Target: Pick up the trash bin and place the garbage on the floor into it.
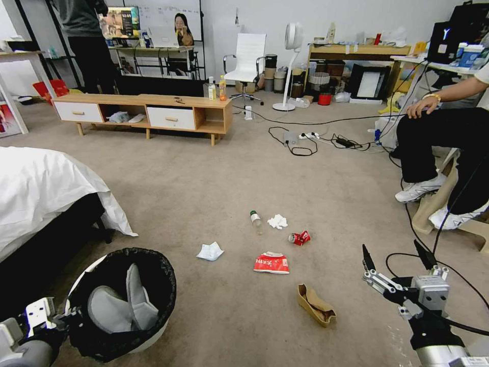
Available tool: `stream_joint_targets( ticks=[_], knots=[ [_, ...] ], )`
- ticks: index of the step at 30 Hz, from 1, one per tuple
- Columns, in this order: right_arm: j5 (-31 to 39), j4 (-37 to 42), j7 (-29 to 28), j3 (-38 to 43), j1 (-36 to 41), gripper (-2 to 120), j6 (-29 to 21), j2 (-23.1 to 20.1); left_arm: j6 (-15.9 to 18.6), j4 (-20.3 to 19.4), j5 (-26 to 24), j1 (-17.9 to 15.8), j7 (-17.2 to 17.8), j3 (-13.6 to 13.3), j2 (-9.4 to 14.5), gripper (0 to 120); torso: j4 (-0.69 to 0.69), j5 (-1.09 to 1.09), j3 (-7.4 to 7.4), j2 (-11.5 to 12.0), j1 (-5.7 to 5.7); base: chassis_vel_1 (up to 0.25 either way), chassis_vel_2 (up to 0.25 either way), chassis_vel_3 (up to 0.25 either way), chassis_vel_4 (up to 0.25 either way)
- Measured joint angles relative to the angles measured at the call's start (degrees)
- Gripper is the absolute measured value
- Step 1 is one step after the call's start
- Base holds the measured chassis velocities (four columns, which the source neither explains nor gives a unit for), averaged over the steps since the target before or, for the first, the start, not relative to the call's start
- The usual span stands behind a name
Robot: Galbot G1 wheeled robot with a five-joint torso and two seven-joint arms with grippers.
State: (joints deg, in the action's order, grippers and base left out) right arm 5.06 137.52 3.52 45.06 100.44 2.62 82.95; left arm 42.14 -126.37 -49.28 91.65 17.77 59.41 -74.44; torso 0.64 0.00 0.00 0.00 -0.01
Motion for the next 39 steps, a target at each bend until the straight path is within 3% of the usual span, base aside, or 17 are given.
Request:
stream_joint_targets(
  ticks=[15, 22, 27, 29, 33, 36, 38, 39],
  knots=[
    [-0.3, 0.2, 0.2, -0.3, -0.1, 100, -0.2, 0.0, 0.0, 0.3, 0.2, 0.0, -0.3, -0.1, 0.2, 2, 0.0, 0.0, 0.0, 0.0, 0.0, 0.0, 0.0, 0.0, 0.0],
    [-1.1, 1.3, -0.8, -0.3, -0.7, 100, -5.0, -2.0, 0.0, 0.4, 0.8, -0.1, -0.7, -0.5, -0.1, 2, 0.0, 0.0, 0.0, 0.0, 0.0, 0.0, 0.0, 0.0, 0.0],
    [1.6, 2.0, -2.0, -1.1, -1.5, 100, -10.4, -5.3, 0.0, 0.4, 1.3, -0.1, -0.8, -0.9, -0.5, 2, 0.0, 0.0, 0.0, 0.0, 0.0, 0.0, 0.0, 0.0, 0.0],
    [4.9, 2.2, -3.8, -1.9, -2.2, 100, -14.8, -7.7, 0.0, 0.2, 1.7, 0.0, -1.0, -0.9, -0.7, 2, 0.0, 0.0, 0.0, 0.0, 0.0, 0.0, 0.0, 0.0, 0.0],
    [8.3, 1.0, -5.4, -2.6, -3.1, 100, -17.6, -10.2, 0.0, 0.2, 2.2, 0.1, -1.1, -0.9, -1.2, 2, 0.0, -0.01, 0.0, 0.0, 0.0, 0.0, 0.0, 0.0, 0.0],
    [12.5, -0.6, -7.1, -3.8, -4.3, 100, -20.2, -13.5, 0.0, 0.2, 2.8, 0.3, -1.4, -0.9, -1.6, 2, 0.0, -0.01, 0.0, 0.0, 0.0, 0.0, 0.0, 0.0, 0.0],
    [16.9, -3.1, -9.1, -5.7, -6.0, 100, -22.2, -18.2, 0.0, 0.2, 3.5, 0.6, -1.7, -0.9, -2.1, 2, 0.0, -0.01, 0.0, 0.0, 0.0, 0.0, 0.0, 0.0, 0.0],
    [16.9, -3.1, -9.1, -5.7, -6.0, 100, -22.2, -18.2, 0.0, 0.2, 3.5, 0.6, -1.7, -0.9, -2.1, 2, 0.0, -0.01, 0.0, 0.0, 0.0, 0.0, 0.0, 0.0, 0.0]
  ],
)
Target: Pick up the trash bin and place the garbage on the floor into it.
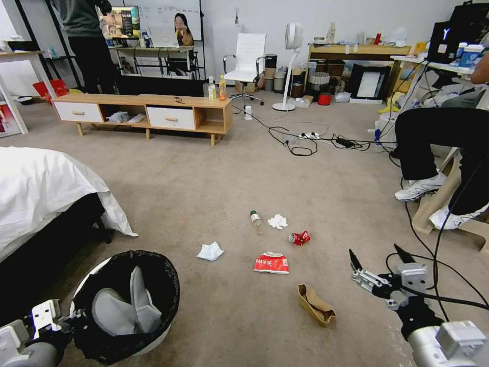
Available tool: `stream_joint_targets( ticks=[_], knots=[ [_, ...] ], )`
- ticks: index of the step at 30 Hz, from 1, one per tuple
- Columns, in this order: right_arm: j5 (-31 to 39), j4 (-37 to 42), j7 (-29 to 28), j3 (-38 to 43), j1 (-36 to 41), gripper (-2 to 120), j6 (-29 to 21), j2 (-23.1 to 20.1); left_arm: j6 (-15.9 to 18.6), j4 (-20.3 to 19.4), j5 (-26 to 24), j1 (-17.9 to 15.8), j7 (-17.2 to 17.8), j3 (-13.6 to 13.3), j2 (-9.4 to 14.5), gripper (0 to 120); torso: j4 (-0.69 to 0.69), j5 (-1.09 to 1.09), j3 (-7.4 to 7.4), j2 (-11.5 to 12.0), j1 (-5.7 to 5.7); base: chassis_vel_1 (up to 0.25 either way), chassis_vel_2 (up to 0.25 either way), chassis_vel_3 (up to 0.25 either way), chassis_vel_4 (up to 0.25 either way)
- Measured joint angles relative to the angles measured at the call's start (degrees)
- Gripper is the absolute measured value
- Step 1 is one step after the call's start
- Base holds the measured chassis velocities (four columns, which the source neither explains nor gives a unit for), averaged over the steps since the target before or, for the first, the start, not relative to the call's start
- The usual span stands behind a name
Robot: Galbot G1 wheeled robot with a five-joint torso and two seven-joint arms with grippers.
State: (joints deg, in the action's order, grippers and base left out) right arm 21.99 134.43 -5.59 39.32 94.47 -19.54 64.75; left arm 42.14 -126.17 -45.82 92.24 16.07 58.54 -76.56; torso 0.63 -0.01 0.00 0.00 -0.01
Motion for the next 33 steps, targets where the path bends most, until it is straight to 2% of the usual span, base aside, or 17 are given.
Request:
stream_joint_targets(
  ticks=[3, 9, 12, 22, 24, 33],
  knots=[
    [3.9, -2.7, -1.8, -2.7, -2.1, 100, -2.2, -4.4, 0.0, 0.2, 0.7, 0.2, -0.1, 0.0, -0.7, 2, 0.0, 0.0, 0.0, 0.0, 0.0, 0.0, 0.0, 0.0, 0.0],
    [6.2, -5.5, -2.5, -5.6, -4.5, 100, -4.0, -7.2, 0.0, 0.5, 1.2, 0.3, -0.1, 0.1, -1.7, 2, 0.0, 0.01, 0.0, 0.0, 0.0, 0.0, 0.0, 0.0, 0.0],
    [7.4, -9.9, -3.2, -9.4, -7.8, 100, -6.0, -9.2, 0.0, 0.6, 1.4, 0.5, -0.1, 0.6, -2.2, 2, 0.0, 0.01, 0.0, 0.0, 0.0, 0.0, 0.0, 0.0, 0.0],
    [8.6, -15.9, -5.0, -14.3, -11.6, 100, -12.3, -9.6, 0.0, 1.2, 2.0, 0.9, -0.3, 1.2, -2.6, 2, 0.01, 0.01, 0.0, 0.0, 0.0, 0.0, 0.0, 0.0, 0.0],
    [9.5, -18.0, -5.6, -15.7, -13.1, 100, -15.0, -9.1, 0.0, 1.5, 2.3, 1.0, -0.5, 1.2, -2.9, 2, 0.0, 0.01, 0.0, 0.0, 0.0, 0.0, 0.0, 0.0, 0.0],
    [9.5, -23.0, -5.7, -18.9, -15.2, 100, -16.4, -9.3, 0.0, 2.1, 2.9, 0.6, -0.7, 1.0, -3.4, 2, 0.01, 0.01, 0.0, 0.0, 0.0, 0.0, 0.0, 0.0, 0.0]
  ],
)
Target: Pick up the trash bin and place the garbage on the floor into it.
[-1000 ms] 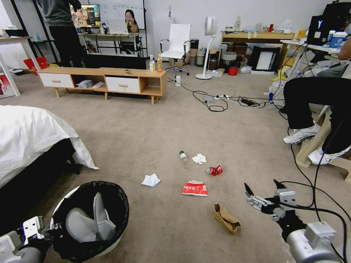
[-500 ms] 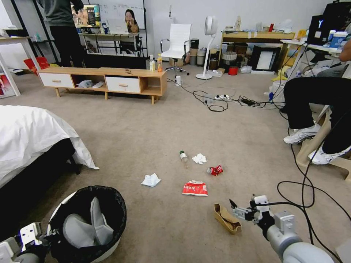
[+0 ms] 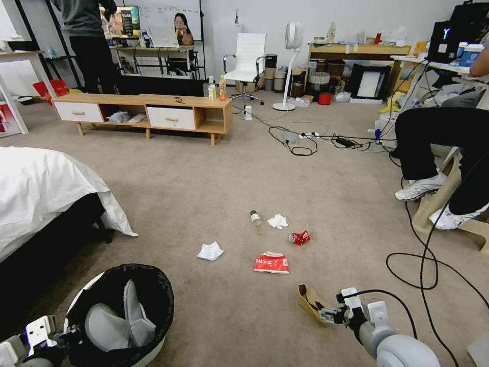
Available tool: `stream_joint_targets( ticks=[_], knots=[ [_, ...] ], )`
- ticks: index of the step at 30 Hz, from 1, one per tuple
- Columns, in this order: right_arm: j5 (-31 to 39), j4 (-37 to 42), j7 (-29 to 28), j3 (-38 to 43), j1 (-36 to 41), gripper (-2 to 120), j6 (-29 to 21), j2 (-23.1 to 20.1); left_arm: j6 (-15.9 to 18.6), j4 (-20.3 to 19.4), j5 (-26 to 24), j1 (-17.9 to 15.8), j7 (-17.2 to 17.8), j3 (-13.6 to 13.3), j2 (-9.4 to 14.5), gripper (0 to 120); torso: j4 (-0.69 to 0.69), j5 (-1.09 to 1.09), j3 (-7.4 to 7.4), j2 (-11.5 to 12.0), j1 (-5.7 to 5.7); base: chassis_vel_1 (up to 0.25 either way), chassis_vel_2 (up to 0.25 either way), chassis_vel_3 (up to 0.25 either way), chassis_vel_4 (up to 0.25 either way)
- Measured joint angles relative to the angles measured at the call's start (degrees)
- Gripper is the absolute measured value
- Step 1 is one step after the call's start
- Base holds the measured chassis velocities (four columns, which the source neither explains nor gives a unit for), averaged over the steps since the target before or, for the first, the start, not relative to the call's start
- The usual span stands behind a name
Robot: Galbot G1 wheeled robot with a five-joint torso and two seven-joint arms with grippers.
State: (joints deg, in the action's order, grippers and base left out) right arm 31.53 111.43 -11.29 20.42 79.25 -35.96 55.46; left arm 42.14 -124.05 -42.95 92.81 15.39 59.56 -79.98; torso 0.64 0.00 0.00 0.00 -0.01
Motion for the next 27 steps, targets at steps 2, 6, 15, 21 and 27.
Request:
stream_joint_targets(
  ticks=[2, 6, 15, 21, 27],
  knots=[
    [-0.1, -2.5, 0.1, -1.5, -1.4, 100, 0.0, -0.1, 0.0, 0.5, 0.6, -0.1, -0.3, -0.2, -0.4, 2, 0.0, 0.0, 0.0, 0.0, 0.0, 0.0, 0.0, 0.0, 0.0],
    [-0.3, -6.1, 0.4, -3.7, -3.8, 100, 0.6, 0.2, 0.0, 1.2, 1.3, -0.4, -0.7, -0.5, -0.7, 2, 0.0, 0.0, 0.0, 0.0, 0.0, 0.0, 0.0, 0.0, 0.0],
    [-1.3, -13.7, 0.8, -7.8, -9.8, 100, 3.0, 2.2, 0.0, 2.0, 1.8, -0.7, -0.8, -0.3, -1.1, 2, 0.0, 0.0, 0.0, 0.0, 0.0, 0.0, 0.0, 0.0, 0.0],
    [-1.6, -18.8, 1.1, -10.8, -14.2, 100, 3.7, 3.8, 0.0, 2.2, 1.8, -0.9, -0.9, 0.4, -1.3, 2, -0.01, 0.0, 0.0, 0.0, 0.0, 0.0, 0.0, 0.0, 0.0],
    [-1.8, -21.9, 1.4, -12.7, -16.3, 100, 4.3, 4.8, 0.0, 2.5, 1.8, -0.8, -1.0, 0.9, -1.4, 2, -0.01, 0.01, 0.0, 0.0, 0.0, 0.0, 0.0, 0.0, 0.0]
  ],
)
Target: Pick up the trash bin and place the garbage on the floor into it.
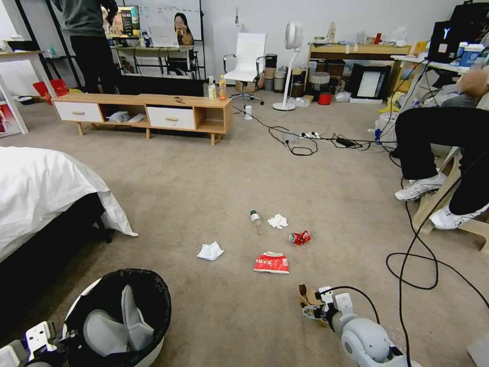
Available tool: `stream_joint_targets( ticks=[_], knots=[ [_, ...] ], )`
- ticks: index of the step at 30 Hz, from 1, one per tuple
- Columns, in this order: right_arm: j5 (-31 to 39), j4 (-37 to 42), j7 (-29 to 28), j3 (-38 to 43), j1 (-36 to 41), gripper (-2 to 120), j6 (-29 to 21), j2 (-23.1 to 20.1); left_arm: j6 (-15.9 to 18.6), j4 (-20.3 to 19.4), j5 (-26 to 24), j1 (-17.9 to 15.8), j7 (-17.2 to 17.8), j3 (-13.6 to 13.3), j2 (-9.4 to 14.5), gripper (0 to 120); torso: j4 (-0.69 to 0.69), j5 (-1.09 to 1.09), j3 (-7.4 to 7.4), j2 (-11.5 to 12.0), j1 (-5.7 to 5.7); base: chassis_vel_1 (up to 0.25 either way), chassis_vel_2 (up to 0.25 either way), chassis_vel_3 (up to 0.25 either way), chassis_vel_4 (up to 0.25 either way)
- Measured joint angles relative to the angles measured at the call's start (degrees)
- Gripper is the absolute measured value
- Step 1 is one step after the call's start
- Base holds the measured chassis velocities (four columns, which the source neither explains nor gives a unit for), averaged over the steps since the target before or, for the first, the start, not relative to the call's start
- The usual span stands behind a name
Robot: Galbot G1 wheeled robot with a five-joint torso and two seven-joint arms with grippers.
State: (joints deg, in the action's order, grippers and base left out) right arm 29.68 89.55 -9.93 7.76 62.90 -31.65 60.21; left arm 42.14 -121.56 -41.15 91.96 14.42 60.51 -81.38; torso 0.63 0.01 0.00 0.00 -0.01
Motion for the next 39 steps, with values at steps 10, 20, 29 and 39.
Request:
stream_joint_targets(
  ticks=[10, 20, 29, 39],
  knots=[
    [-1.6, -5.2, 1.1, -1.3, -1.3, 100, 1.5, 1.5, 0.0, 0.3, -0.2, 0.1, -0.2, 0.5, 0.0, 2, 0.01, 0.0, 0.0, 0.0, 0.0, 0.0, 0.0, 0.0, 0.0],
    [-2.7, -8.7, 2.0, -1.4, -2.6, 100, 2.7, 3.0, 0.0, -0.1, -0.2, 0.5, -0.2, 0.8, -0.1, 2, 0.01, 0.0, 0.0, 0.0, 0.0, 0.0, 0.0, 0.0, 0.0],
    [-3.8, -13.0, 3.3, -2.2, -5.1, 100, 4.1, 5.2, 0.0, -0.3, -0.1, 0.9, -0.2, 1.3, -0.4, 2, 0.01, -0.01, 0.0, 0.0, 0.0, 0.0, 0.0, 0.0, 0.0],
    [-6.1, -18.3, 4.3, -2.7, -6.5, 100, 6.0, 7.4, 0.0, -0.1, 0.0, 0.8, -0.2, 1.5, -0.6, 2, 0.0, 0.0, 0.0, 0.0, 0.0, 0.0, 0.0, 0.0, 0.0]
  ],
)
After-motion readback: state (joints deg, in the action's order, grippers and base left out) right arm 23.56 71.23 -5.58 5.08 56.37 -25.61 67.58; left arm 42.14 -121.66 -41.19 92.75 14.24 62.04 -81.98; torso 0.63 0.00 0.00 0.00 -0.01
